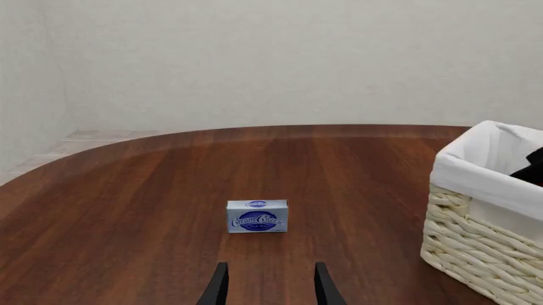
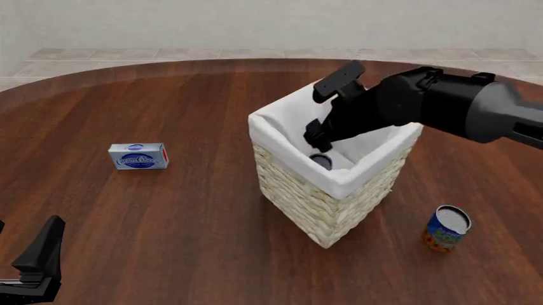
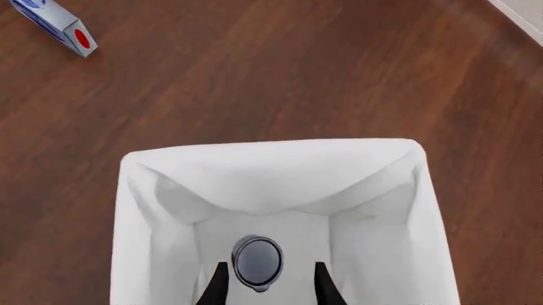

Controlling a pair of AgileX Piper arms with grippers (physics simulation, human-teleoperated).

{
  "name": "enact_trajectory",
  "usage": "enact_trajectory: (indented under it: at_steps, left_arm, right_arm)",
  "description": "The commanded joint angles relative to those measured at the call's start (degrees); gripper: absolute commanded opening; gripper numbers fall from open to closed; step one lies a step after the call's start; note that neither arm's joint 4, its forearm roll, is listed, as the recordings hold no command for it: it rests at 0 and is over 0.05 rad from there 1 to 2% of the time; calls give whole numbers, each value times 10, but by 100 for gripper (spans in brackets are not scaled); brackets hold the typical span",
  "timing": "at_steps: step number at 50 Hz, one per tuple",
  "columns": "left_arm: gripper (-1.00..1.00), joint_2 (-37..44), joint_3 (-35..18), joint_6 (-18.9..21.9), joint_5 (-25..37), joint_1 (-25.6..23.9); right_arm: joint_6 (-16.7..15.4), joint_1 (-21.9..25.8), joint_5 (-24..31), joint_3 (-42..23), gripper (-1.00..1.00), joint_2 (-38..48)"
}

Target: Pick up the tomato sauce, and put it in the basket.

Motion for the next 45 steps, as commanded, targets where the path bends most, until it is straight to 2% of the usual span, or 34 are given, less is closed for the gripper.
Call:
enact_trajectory:
  at_steps: [1,17,45]
  left_arm:
    - [100,0,0,0,0,0]
    - [100,0,0,0,0,0]
    - [100,0,0,0,0,0]
  right_arm:
    - [-1,-3,1,1,100,-4]
    - [-16,-12,22,-28,100,-37]
    - [-40,5,54,-65,100,-98]
